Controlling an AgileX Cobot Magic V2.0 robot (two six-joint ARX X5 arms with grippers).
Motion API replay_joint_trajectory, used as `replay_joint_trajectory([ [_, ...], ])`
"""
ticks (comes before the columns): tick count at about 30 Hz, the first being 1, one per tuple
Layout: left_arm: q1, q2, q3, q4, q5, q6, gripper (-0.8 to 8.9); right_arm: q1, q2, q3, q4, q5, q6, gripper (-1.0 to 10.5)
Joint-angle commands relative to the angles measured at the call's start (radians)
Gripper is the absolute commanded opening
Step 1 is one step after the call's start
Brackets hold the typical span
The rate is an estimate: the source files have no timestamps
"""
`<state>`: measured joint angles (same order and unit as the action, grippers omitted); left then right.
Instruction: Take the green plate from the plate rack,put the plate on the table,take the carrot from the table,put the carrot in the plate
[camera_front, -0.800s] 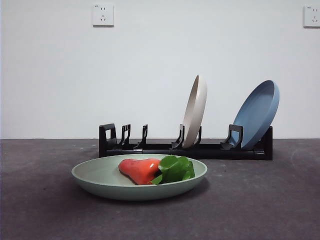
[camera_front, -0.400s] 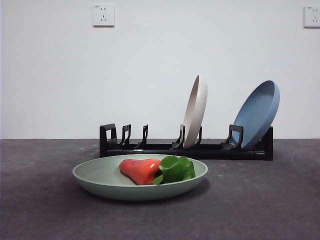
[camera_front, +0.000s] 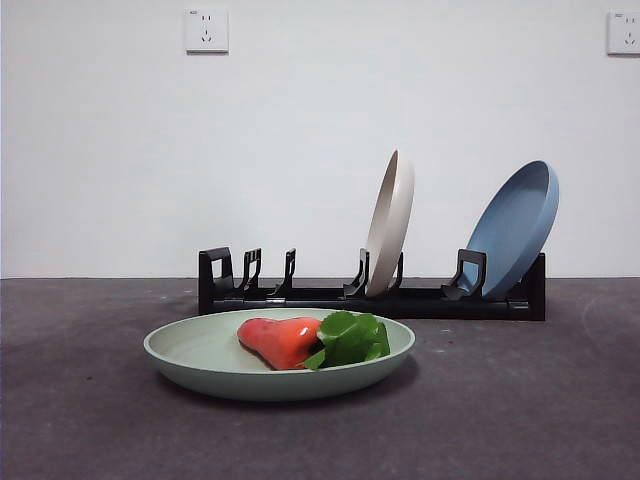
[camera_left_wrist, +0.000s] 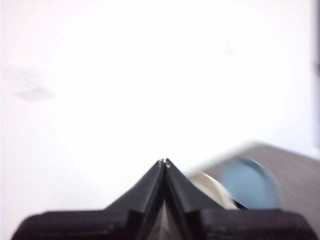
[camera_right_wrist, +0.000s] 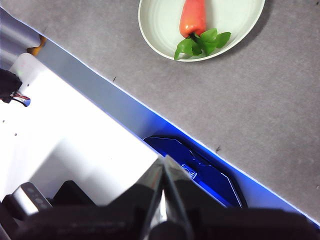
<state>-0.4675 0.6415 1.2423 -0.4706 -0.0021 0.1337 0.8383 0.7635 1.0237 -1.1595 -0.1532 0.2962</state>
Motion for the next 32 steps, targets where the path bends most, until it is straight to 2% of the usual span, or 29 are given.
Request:
replay_joint_trajectory([
  [1,0.13,-0.085,-0.135,0.13,0.007,0.043,-0.03,0.002,-0.001,-0.006,0.002,0.003,0.002,0.0],
  [8,0.309,-0.275,-0.529,0.383,0.007,0.043,-0.03,0.002,-0.001,-0.006,0.002,0.003,0.002,0.0],
  [14,0.369,-0.407,-0.826,0.455,0.006,-0.047,-0.03,0.002,-0.001,-0.006,0.002,0.003,0.002,0.0],
  [17,0.375,-0.457,-0.944,0.463,0.003,-0.056,-0.03,0.002,-0.001,-0.006,0.002,0.003,0.002,0.0],
  [25,0.378,-0.562,-1.156,0.47,0.004,-0.063,-0.03,0.002,-0.001,-0.006,0.002,0.003,0.002,0.0],
  [32,0.379,-0.628,-1.229,0.435,0.004,-0.083,-0.03,0.002,-0.001,-0.006,0.002,0.003,0.002,0.0],
])
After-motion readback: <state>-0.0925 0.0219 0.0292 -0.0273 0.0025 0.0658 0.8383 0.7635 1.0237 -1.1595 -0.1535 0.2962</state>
